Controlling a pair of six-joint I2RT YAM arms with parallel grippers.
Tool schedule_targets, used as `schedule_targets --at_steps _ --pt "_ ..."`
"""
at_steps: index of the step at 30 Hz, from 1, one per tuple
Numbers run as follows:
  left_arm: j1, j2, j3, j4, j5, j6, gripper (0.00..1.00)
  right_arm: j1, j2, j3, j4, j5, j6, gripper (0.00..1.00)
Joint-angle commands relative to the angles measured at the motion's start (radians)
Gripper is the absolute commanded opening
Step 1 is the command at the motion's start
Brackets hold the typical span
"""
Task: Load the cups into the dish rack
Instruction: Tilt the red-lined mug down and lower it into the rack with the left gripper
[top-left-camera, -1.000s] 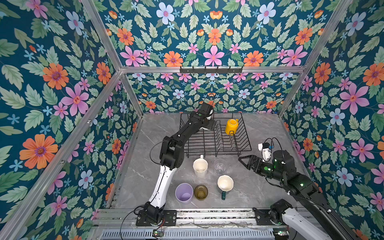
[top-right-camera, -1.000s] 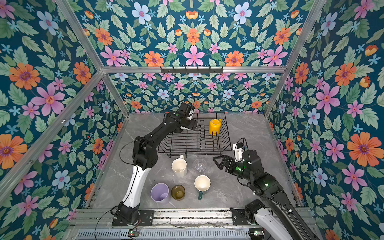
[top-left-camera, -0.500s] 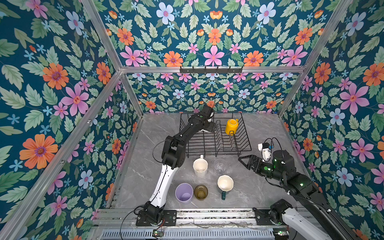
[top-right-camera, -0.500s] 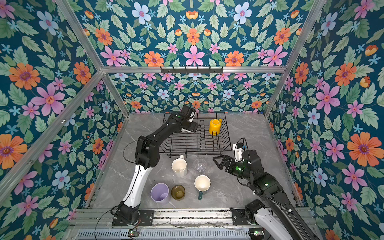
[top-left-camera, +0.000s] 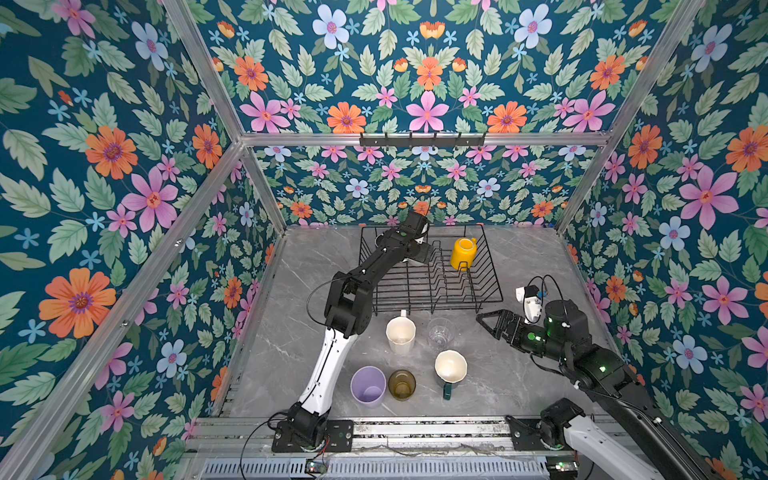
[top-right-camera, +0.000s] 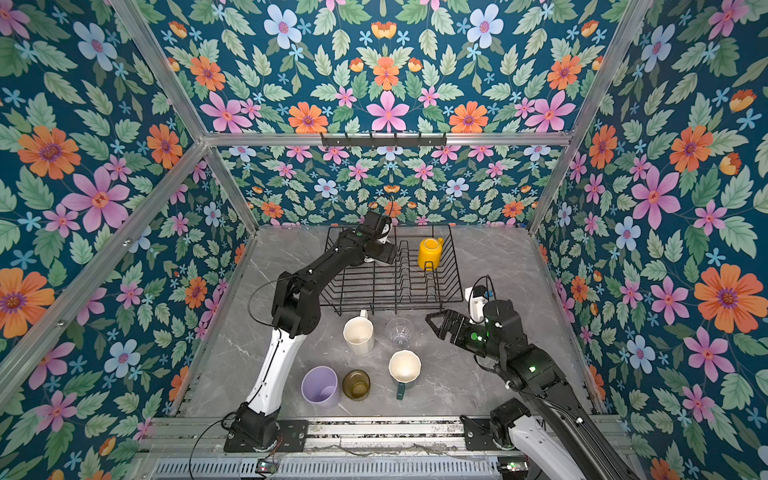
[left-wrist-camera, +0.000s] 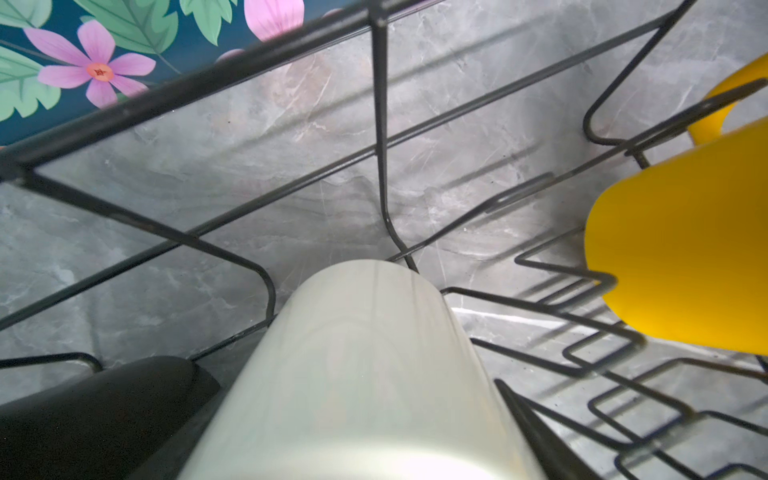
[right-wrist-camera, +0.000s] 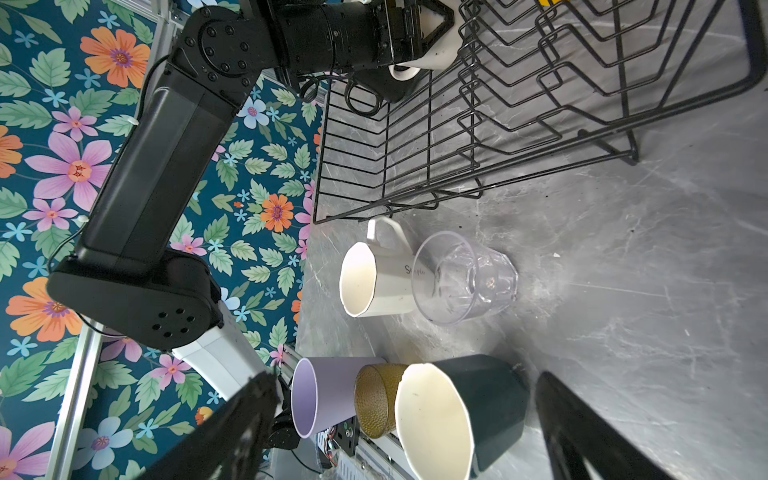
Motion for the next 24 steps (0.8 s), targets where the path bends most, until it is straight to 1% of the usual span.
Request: schedule_targets --at_steps 1,4,13,16,24 --pt "0.002 0.007 0.003 0.022 -0.012 0.010 0.71 0.001 -0.001 -0.001 0.026 0.007 0.002 0.96" --pt "0.002 0.006 0.003 0.025 -0.018 0.013 0.79 0.001 -0.004 -0.001 0.026 0.008 0.003 0.96" --pt "0.001 0.012 -0.004 0.042 -0.020 0.012 0.89 0.000 -0.021 -0.005 0.009 0.016 0.007 0.96" --pt "0.002 0.014 -0.007 0.045 -0.018 0.009 0.95 0.001 -0.026 -0.006 0.006 0.018 0.008 0.96" --pt "0.001 -0.005 -0.031 0.066 -0.012 0.006 0.99 0.001 -0.026 -0.008 0.001 0.025 0.008 0.96"
